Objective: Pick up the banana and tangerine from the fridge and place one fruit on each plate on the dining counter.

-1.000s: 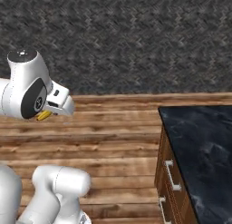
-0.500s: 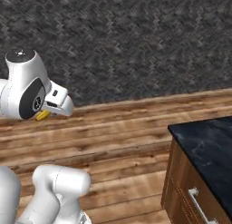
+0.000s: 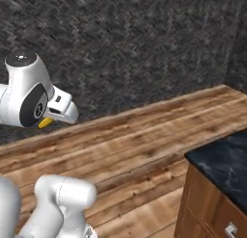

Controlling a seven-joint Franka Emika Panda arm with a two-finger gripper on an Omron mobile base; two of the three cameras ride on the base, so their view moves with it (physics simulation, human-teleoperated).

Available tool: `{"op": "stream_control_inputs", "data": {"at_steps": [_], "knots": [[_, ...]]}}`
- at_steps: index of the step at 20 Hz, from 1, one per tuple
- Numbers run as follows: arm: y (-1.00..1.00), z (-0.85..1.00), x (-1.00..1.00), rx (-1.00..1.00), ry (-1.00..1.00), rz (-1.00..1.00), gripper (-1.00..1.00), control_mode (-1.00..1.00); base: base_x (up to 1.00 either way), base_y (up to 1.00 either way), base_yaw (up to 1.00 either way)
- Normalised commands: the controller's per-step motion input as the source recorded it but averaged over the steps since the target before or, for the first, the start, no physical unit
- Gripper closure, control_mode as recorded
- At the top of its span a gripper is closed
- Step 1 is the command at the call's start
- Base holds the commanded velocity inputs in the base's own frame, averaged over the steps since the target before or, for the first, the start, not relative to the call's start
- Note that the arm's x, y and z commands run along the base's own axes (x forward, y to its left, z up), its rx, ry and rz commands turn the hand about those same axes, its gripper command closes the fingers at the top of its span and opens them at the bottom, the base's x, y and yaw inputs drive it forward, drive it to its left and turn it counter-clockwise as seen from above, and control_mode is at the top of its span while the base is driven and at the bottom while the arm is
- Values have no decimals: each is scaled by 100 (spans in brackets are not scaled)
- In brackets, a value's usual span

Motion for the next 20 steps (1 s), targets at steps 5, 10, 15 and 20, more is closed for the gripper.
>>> {"op": "stream_control_inputs", "data": {"at_steps": [5, 10, 15, 20], "knots": [[0, 0, 0, 0, 0, 0, 100, 100, 100, 77, -56], [0, 0, 0, 0, 0, 0, 100, 100, 100, 69, -49], [0, 0, 0, 0, 0, 0, 100, 100, 100, 74, -49], [0, 0, 0, 0, 0, 0, 100, 100, 100, 54, -55]]}}
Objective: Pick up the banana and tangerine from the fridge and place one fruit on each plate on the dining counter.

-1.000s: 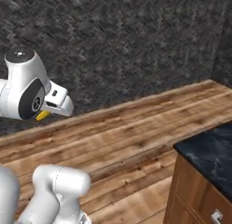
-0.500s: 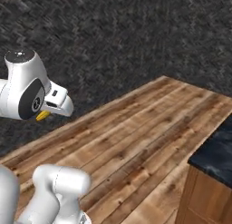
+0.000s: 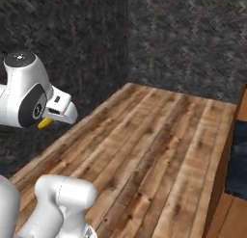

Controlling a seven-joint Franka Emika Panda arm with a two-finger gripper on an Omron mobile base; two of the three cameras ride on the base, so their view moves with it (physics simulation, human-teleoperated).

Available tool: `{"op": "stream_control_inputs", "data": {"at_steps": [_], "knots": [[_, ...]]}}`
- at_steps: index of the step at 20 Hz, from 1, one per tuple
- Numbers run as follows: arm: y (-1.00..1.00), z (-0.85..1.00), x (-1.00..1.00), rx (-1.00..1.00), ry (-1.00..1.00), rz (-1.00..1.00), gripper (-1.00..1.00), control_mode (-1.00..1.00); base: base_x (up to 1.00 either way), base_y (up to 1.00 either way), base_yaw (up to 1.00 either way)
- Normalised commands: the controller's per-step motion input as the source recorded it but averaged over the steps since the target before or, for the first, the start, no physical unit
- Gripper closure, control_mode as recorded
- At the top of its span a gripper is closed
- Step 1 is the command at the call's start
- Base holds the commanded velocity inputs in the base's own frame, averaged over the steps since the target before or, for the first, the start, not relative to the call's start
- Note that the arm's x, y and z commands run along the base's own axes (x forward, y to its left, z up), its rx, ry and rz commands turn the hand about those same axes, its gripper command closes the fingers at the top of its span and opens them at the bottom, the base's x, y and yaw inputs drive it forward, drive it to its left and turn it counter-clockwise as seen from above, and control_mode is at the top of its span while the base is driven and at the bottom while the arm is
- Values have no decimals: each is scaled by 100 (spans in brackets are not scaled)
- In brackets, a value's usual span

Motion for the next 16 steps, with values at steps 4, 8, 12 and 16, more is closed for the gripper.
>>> {"op": "stream_control_inputs", "data": {"at_steps": [4, 8, 12, 16], "knots": [[0, 0, 0, 0, 0, 0, 100, 100, 100, 53, -52], [0, 0, 0, 0, 0, 0, 100, 100, 100, 51, -48], [0, 0, 0, 0, 0, 0, 100, 100, 100, 49, -46], [0, 0, 0, 0, 0, 0, 100, 100, 100, 46, -45]]}}
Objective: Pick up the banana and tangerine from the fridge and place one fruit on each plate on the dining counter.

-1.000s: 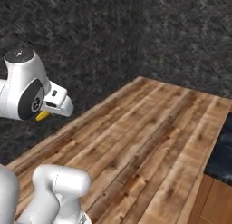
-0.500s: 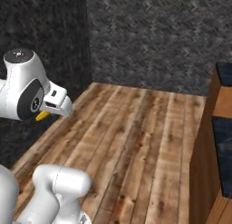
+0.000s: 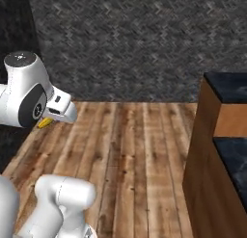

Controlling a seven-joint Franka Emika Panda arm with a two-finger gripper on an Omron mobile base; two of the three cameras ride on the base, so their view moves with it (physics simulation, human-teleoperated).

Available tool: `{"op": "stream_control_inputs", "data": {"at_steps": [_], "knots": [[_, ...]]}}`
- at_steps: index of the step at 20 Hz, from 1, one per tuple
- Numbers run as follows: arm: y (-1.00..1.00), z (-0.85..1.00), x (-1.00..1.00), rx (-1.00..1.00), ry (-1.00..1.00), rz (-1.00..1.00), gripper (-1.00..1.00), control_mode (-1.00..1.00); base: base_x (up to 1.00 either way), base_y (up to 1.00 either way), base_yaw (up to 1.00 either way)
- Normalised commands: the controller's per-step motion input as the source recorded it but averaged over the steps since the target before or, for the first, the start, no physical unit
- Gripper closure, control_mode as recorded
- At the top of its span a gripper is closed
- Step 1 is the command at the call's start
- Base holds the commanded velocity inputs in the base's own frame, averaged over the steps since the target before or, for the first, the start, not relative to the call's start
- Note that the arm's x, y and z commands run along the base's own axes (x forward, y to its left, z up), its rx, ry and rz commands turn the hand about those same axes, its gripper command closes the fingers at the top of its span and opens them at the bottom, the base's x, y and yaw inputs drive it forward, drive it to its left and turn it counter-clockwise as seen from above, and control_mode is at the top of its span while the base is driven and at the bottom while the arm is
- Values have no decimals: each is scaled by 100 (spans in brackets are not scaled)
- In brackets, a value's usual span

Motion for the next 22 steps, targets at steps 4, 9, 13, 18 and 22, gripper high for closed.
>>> {"op": "stream_control_inputs", "data": {"at_steps": [4, 9, 13, 18, 22], "knots": [[0, 0, 0, 0, 0, 0, 100, 100, 100, 39, -45], [0, 0, 0, 0, 0, 0, 100, 100, 100, 44, -47], [0, 0, 0, 0, 0, 0, 100, 100, 100, 63, -47], [0, 0, 0, 0, 0, 0, 100, 100, 100, 69, -46], [0, 0, 0, 0, 0, 0, 100, 100, 100, 70, -46]]}}
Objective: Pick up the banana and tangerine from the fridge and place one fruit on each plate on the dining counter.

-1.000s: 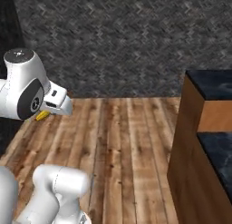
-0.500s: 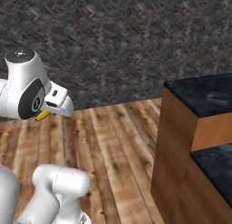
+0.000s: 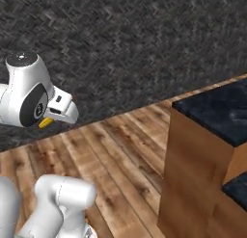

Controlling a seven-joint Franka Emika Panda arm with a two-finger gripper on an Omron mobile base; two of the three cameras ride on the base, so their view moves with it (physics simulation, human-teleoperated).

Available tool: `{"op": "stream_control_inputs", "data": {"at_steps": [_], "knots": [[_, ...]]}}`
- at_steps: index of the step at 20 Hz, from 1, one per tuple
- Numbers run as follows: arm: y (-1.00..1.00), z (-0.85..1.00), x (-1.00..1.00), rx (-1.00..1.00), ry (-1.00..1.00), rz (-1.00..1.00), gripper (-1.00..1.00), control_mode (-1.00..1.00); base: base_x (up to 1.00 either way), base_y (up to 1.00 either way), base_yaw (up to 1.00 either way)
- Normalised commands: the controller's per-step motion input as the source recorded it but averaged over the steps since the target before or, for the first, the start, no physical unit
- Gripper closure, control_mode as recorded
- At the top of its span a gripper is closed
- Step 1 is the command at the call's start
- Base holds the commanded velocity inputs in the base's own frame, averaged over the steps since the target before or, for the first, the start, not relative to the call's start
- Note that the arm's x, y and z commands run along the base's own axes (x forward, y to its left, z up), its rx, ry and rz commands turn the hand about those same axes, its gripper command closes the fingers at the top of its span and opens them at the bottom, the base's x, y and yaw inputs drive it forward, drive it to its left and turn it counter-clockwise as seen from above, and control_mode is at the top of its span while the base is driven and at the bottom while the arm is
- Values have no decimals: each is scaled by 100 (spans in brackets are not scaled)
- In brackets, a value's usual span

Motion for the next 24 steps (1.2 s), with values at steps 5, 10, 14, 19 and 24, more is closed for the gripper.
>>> {"op": "stream_control_inputs", "data": {"at_steps": [5, 10, 14, 19, 24], "knots": [[0, 0, 0, 0, 0, 0, 100, 100, 100, 69, -46], [0, 0, 0, 0, 0, 0, 100, 100, 100, 70, -48], [0, 0, 0, 0, 0, 0, 100, 100, 100, 62, -50], [0, 0, 0, 0, 0, 0, 100, 100, 100, 53, -53], [0, 0, 0, 0, 0, 0, 100, 100, 100, 40, -58]]}}
